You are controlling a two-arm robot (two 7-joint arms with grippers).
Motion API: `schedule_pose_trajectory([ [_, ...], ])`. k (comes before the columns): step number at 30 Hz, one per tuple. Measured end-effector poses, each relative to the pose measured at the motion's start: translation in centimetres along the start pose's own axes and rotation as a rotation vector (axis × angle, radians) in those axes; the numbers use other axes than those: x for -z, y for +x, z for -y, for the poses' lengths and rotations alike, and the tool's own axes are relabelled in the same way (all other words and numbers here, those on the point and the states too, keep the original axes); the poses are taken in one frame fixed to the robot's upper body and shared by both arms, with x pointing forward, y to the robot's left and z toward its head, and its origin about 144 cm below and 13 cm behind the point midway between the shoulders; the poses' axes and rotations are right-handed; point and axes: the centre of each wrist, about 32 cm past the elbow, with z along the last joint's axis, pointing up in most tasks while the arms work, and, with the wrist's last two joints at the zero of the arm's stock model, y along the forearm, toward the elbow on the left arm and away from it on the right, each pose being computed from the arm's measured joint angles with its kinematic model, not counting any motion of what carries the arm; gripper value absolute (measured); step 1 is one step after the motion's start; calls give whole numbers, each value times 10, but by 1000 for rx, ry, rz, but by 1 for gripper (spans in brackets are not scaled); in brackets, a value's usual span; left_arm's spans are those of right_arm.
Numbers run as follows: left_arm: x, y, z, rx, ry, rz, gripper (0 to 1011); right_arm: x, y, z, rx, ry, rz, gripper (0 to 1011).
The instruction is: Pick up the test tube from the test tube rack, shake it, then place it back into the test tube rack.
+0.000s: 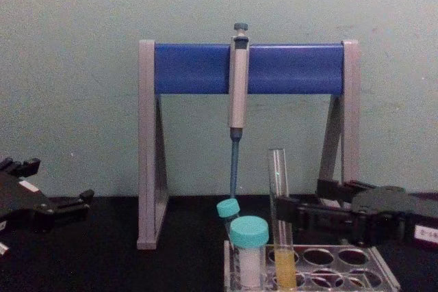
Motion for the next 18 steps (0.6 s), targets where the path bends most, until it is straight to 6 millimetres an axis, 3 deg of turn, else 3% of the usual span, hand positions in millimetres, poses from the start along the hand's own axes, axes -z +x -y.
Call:
schedule_pose_trajectory([
  [10, 0, 0, 0, 0, 0, 0, 1001, 1, 12, -23, -17, -7, -10, 1000],
  [18, 0, 0, 0, 0, 0, 0, 1001, 2, 14, -30, -30, -4, -3, 1000],
])
